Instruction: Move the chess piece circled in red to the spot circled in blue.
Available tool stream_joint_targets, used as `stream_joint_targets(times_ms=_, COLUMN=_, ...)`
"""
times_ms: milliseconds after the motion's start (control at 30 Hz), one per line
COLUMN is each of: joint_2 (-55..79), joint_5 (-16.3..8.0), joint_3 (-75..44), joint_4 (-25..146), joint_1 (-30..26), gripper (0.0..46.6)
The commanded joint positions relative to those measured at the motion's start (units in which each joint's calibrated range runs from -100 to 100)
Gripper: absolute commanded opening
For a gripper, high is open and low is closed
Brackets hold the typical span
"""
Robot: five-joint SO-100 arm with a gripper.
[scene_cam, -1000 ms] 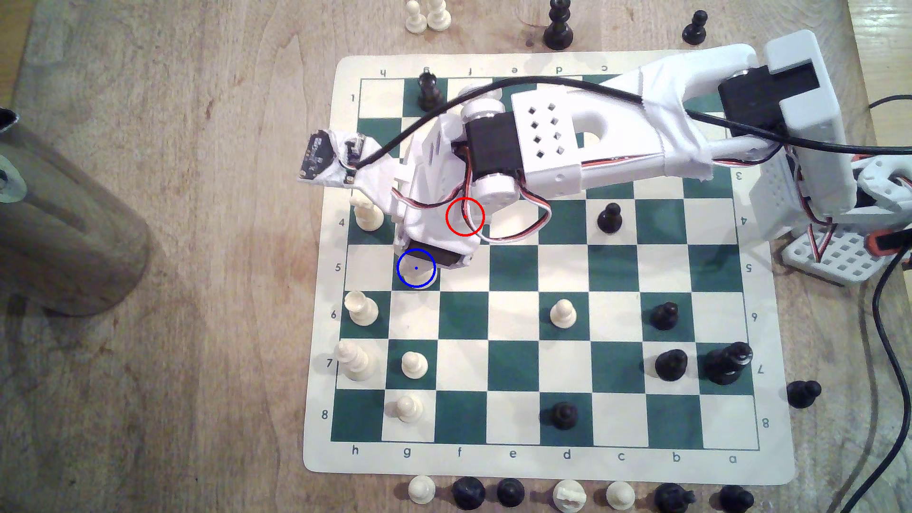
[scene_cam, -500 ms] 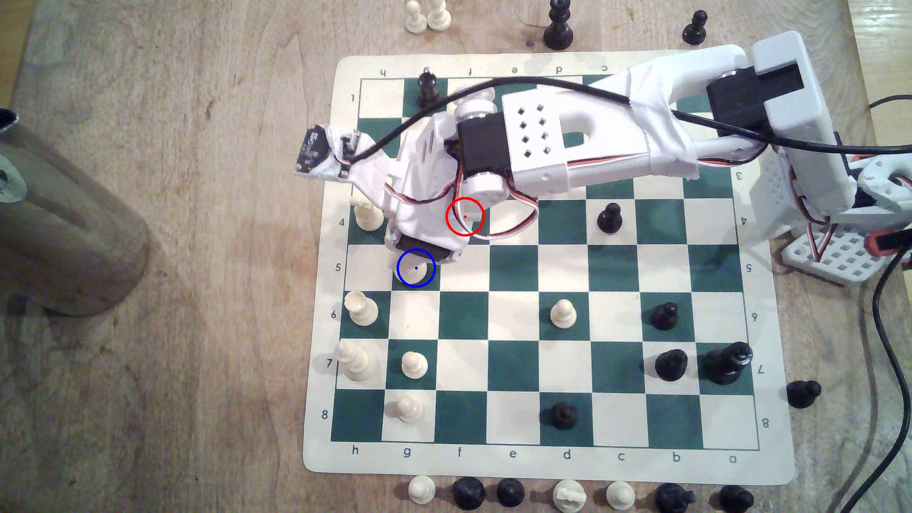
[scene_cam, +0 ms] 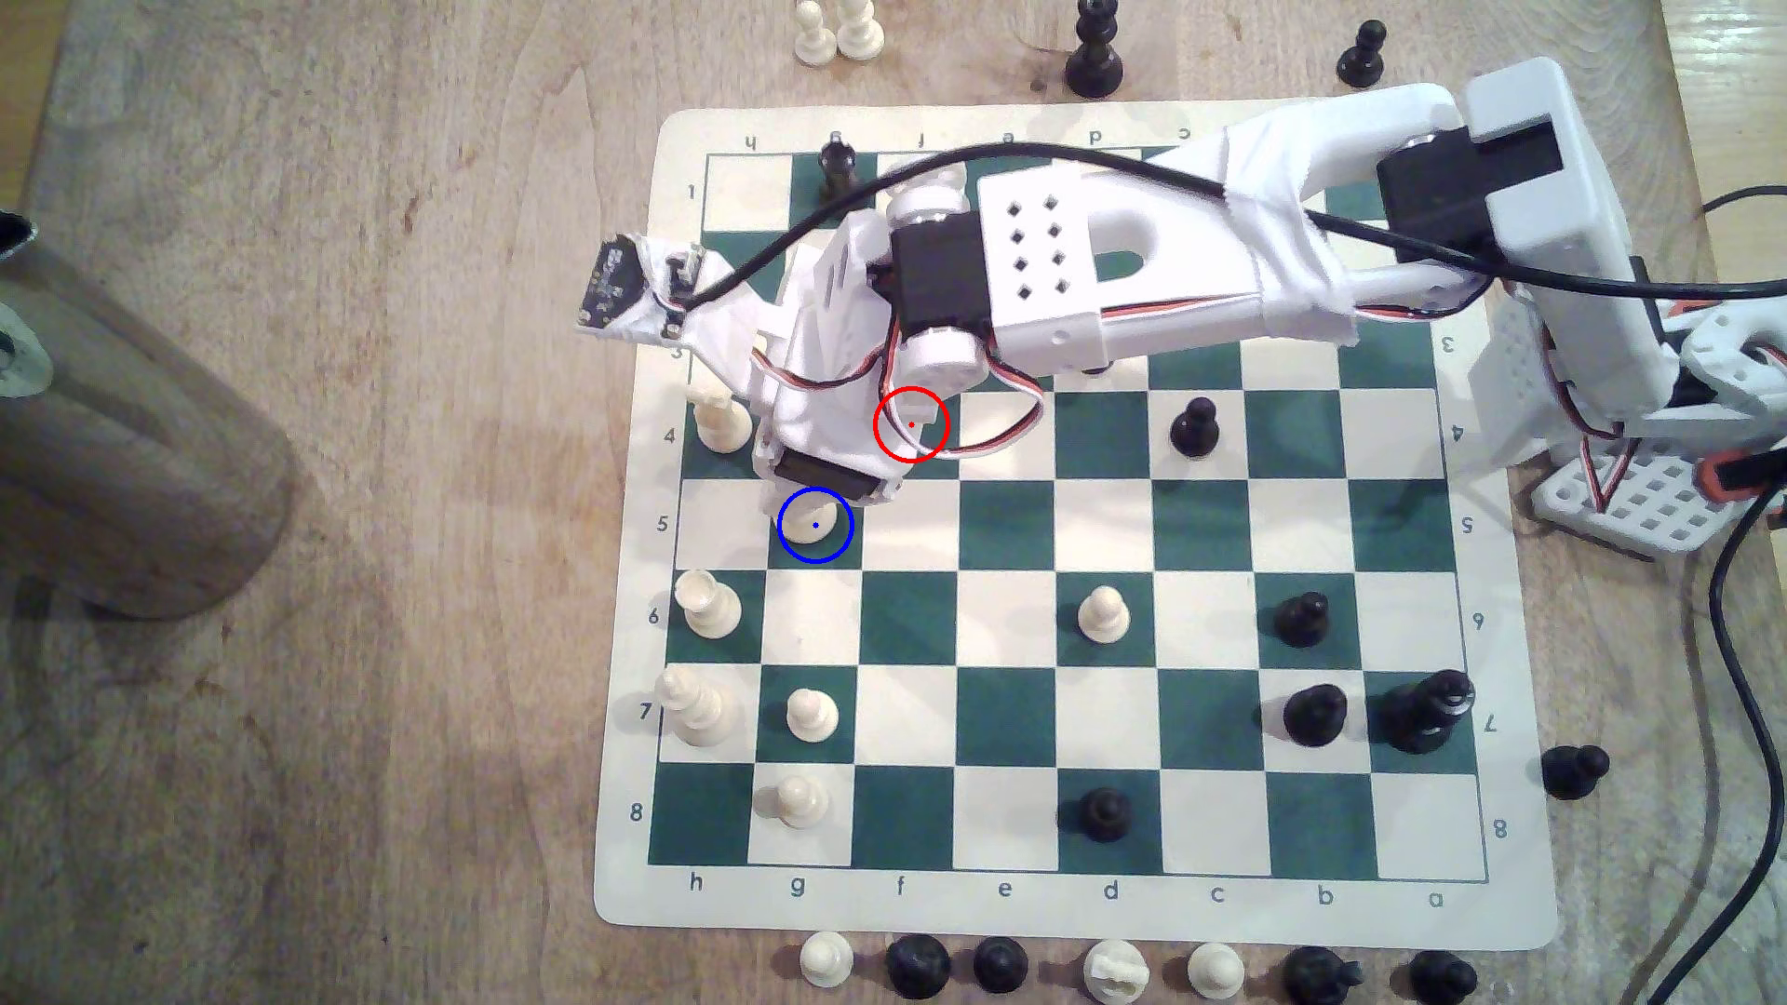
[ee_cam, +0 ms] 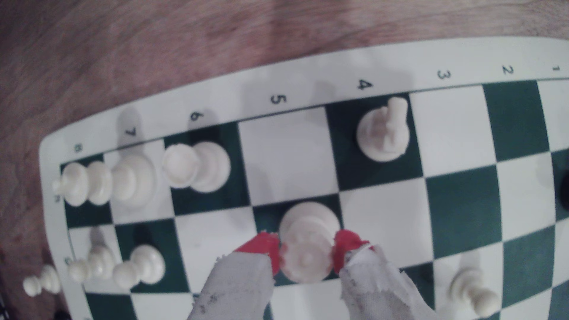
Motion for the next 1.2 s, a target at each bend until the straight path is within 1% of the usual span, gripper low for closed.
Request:
stream_joint_targets(times_ms=0, joint_2=-1.87, joint_5=0.1, joint_3=-1.18, joint_4=-0.77, joint_1=0.01, gripper=2.5)
stream_joint_targets(times_ms=600, joint_2=-2.55, joint_5=1.07, joint_3=0.54, joint_4=2.51, joint_1=-0.69, gripper=2.6)
stream_joint_targets(times_ms=867, joint_2=-3.22, joint_5=1.07, joint_3=1.08, joint_4=2.75, joint_1=-1.47, gripper=2.6)
stream_joint_targets(times_ms=1167, joint_2=-6.03, joint_5=0.68, joint_3=-0.01, joint_4=2.67, joint_1=-0.69, gripper=2.6)
